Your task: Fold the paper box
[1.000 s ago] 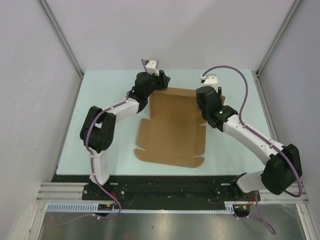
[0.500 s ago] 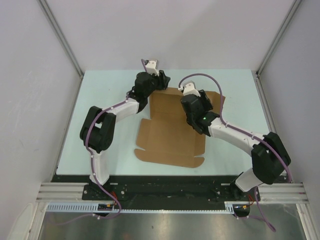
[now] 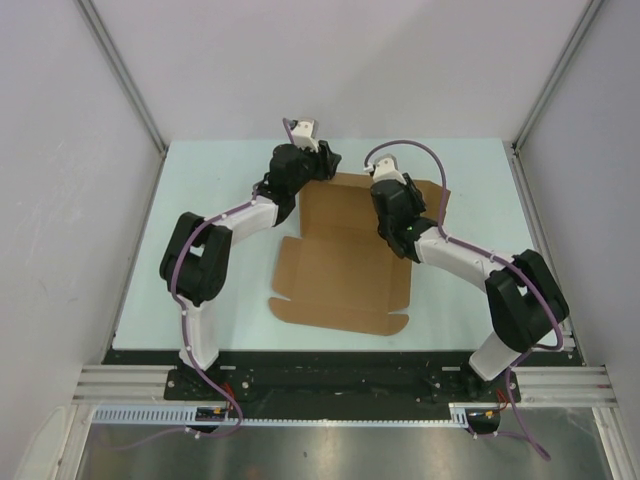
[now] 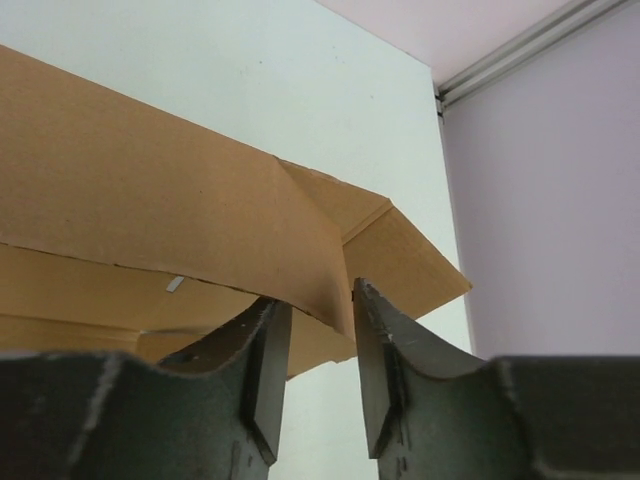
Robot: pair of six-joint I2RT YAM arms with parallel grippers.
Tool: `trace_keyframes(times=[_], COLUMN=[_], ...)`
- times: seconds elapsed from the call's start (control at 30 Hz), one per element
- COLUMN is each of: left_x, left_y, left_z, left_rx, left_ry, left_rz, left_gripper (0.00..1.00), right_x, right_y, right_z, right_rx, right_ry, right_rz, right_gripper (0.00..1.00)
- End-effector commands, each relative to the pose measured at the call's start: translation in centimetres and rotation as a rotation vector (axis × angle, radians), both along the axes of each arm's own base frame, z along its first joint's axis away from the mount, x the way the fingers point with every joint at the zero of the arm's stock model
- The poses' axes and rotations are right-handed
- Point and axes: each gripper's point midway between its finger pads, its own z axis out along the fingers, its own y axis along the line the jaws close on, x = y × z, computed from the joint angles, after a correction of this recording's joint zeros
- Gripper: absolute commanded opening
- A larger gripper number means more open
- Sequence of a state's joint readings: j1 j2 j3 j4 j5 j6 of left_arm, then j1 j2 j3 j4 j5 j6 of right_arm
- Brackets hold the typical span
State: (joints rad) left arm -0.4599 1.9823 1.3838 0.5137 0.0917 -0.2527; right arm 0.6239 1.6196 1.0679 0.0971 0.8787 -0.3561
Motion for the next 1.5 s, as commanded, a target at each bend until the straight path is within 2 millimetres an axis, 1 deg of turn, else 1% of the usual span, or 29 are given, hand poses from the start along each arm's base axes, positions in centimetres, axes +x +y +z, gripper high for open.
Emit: trace_keyframes(times=[0.0,0.17,0.3,0.37,0.5,0.57,0.6,0.63,0.73,0.77,0.83,0.93,0.97,1.0,1.1,1.17,1.23,1.3,1.33,1.4,1.43,1.47], left_x=[-0.1,-0.2,-0.4,-0.5,-0.9,-1.2,-1.4,-1.6,-2.2,-2.4,-2.5,-2.8,-2.9,-3.0,-3.0,-3.1,-3.1,-3.2,-3.2,-3.2,-3.3,-3.3], left_y=[-0.8,-0.9,-1.0,-1.1,-1.5,-1.7,-1.8,-1.9,-2.3,-2.4,-2.4,-2.4,-2.4,-2.5,-2.4,-2.4,-2.5,-2.6,-2.6,-2.6,-2.5,-2.5], left_z=[1.4,1.2,0.9,1.1,0.7,0.8,0.6,0.7,0.6,0.2,0.3,-0.1,-0.3,-0.3,-0.3,-0.4,-0.5,-0.6,-0.8,-0.8,-1.0,-1.0], left_rx=[0.005,0.002,0.003,-0.001,-0.001,-0.003,-0.005,-0.009,-0.016,-0.013,-0.015,-0.014,-0.015,-0.016,-0.017,-0.017,-0.017,-0.020,-0.021,-0.024,-0.022,-0.023], left_ry=[-0.053,-0.053,-0.047,-0.053,-0.050,-0.054,-0.053,-0.056,-0.053,-0.046,-0.050,-0.043,-0.037,-0.039,-0.041,-0.041,-0.040,-0.040,-0.035,-0.037,-0.033,-0.037], left_rz=[-0.042,-0.050,-0.054,-0.057,-0.073,-0.080,-0.086,-0.089,-0.106,-0.109,-0.110,-0.112,-0.111,-0.115,-0.111,-0.115,-0.118,-0.120,-0.119,-0.120,-0.119,-0.119], left_gripper=[0.52,0.52,0.52,0.52,0.52,0.52,0.52,0.52,0.52,0.52,0.52,0.52,0.51,0.51,0.51,0.51,0.51,0.51,0.51,0.51,0.51,0.51], right_x=[0.7,0.5,0.4,0.3,0.0,0.0,-0.3,-0.4,-0.7,-1.0,-1.2,-1.4,-1.8,-1.6,-1.9,-2.1,-2.2,-2.4,-2.5,-2.8,-3.0,-3.1], right_y=[0.8,1.2,1.7,2.0,2.7,3.0,3.0,3.1,3.8,4.0,4.4,4.8,4.9,5.2,5.7,5.8,5.7,5.5,5.5,5.2,5.0,5.1], right_z=[0.1,-1.0,-1.2,-1.0,-1.3,-1.2,-1.6,-1.8,-1.1,-0.7,-0.5,-0.3,-0.8,0.1,-0.2,-0.6,-0.6,-0.4,-0.2,0.3,0.9,1.3], right_rx=[0.093,0.195,0.256,0.313,0.419,0.472,0.511,0.531,0.615,0.637,0.673,0.736,0.752,0.789,0.842,0.838,0.837,0.838,0.835,0.824,0.822,0.816], right_ry=[-0.032,-0.004,0.008,0.000,0.011,0.005,0.023,0.027,0.008,0.006,0.004,0.009,0.026,-0.003,0.004,0.015,0.015,0.013,0.009,0.000,-0.013,-0.022], right_rz=[0.013,0.015,0.037,0.036,0.032,0.029,0.015,0.014,0.031,0.040,0.047,0.055,0.062,0.077,0.091,0.088,0.083,0.085,0.084,0.081,0.079,0.085], right_gripper=[0.30,0.20,0.12,0.10,0.07,0.07,0.06,0.06,0.06,0.06,0.05,0.04,0.04,0.04,0.04,0.06,0.10,0.21,0.28,0.35,0.41,0.43])
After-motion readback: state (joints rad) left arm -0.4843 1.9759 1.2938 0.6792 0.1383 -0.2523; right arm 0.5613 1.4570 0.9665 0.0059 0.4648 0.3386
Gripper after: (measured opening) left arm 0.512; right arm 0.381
